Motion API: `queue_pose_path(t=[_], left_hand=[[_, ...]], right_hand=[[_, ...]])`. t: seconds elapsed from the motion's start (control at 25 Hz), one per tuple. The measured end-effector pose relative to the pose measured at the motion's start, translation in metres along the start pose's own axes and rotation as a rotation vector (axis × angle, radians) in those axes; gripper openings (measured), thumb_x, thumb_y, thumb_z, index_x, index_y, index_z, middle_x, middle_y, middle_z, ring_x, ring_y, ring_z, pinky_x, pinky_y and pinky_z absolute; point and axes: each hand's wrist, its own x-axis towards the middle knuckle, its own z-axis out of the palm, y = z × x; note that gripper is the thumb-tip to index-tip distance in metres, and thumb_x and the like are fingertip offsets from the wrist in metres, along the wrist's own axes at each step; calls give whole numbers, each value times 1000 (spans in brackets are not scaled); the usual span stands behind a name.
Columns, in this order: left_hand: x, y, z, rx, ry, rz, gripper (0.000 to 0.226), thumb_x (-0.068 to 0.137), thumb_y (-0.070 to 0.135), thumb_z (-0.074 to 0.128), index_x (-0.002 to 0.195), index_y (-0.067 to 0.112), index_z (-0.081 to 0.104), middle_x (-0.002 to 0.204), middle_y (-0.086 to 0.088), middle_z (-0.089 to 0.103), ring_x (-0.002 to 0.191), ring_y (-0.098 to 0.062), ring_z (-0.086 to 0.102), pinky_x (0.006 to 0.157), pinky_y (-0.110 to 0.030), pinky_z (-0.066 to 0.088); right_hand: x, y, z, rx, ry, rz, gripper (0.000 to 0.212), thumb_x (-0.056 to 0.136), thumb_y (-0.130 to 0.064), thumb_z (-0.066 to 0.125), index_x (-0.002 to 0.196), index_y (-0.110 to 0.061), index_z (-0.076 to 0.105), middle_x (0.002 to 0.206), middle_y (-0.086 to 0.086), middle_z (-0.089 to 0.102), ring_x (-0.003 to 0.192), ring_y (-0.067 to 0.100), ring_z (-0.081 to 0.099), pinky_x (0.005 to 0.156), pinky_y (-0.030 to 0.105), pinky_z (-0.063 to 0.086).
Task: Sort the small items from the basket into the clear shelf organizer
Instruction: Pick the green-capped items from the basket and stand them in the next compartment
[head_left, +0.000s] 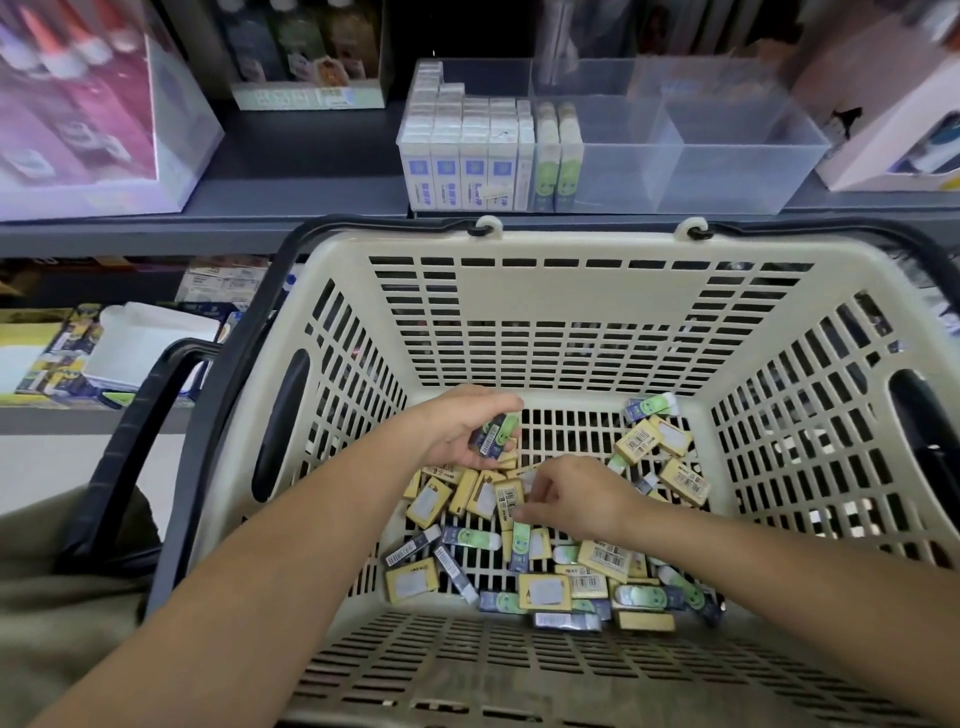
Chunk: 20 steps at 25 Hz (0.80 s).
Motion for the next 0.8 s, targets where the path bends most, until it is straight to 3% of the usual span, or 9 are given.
queue_pose_path(t=[0.08, 0.2, 0.4, 0.56, 0.64, 0.72, 0.8], left_hand=[[0, -1, -1, 24, -40, 6, 16, 86, 18, 65, 95, 13, 52, 74, -3, 59, 63, -12, 58, 50, -22, 47], [4, -5, -2, 20, -32, 25, 18, 84, 11, 68, 95, 10, 53, 75, -6, 61, 62, -12, 61, 50, -21, 50], [2, -3, -8, 41, -148, -37, 22, 84, 20, 66, 101, 11, 55, 93, -8, 68, 86, -22, 67, 79, -41, 55], [2, -1, -4, -10, -252, -16, 22, 82, 18, 67, 101, 14, 56, 90, -6, 69, 81, -18, 69, 71, -35, 57], [5, 0, -6, -25, -180, 16, 23, 82, 15, 68, 101, 13, 56, 89, -7, 69, 77, -17, 69, 66, -31, 58], [7, 2, -14, -63, -69, 45, 21, 82, 12, 68, 98, 12, 55, 91, -9, 69, 77, -19, 68, 63, -31, 58], [7, 2, -23, -86, -20, 45, 20, 81, 11, 69, 97, 13, 57, 89, -6, 71, 76, -17, 69, 61, -31, 58]], right_hand=[[2, 1, 5, 49, -24, 21, 34, 81, -42, 67, 85, -8, 69, 77, 2, 66, 70, 16, 61, 59, 24, 47], [3, 1, -4, 262, -66, 40, 14, 80, -27, 71, 75, -16, 64, 66, -8, 59, 57, 4, 54, 52, 13, 40], [7, 2, -41, 691, 55, 61, 6, 85, -16, 65, 84, -11, 62, 74, 1, 69, 58, 2, 63, 49, 13, 44], [11, 1, -49, 912, 102, 48, 5, 86, -13, 64, 87, -8, 62, 73, 5, 71, 63, 7, 67, 52, 14, 48], [11, -1, -46, 871, 146, 62, 6, 86, -15, 64, 86, -10, 61, 72, 4, 71, 61, 8, 67, 50, 15, 47], [9, -5, -36, 593, 133, 6, 7, 85, -18, 65, 84, -11, 62, 74, 1, 69, 62, 6, 64, 52, 14, 48], [7, -14, -15, 251, 46, -137, 11, 86, -23, 64, 87, -13, 67, 83, -1, 69, 72, 7, 65, 68, 20, 54]])
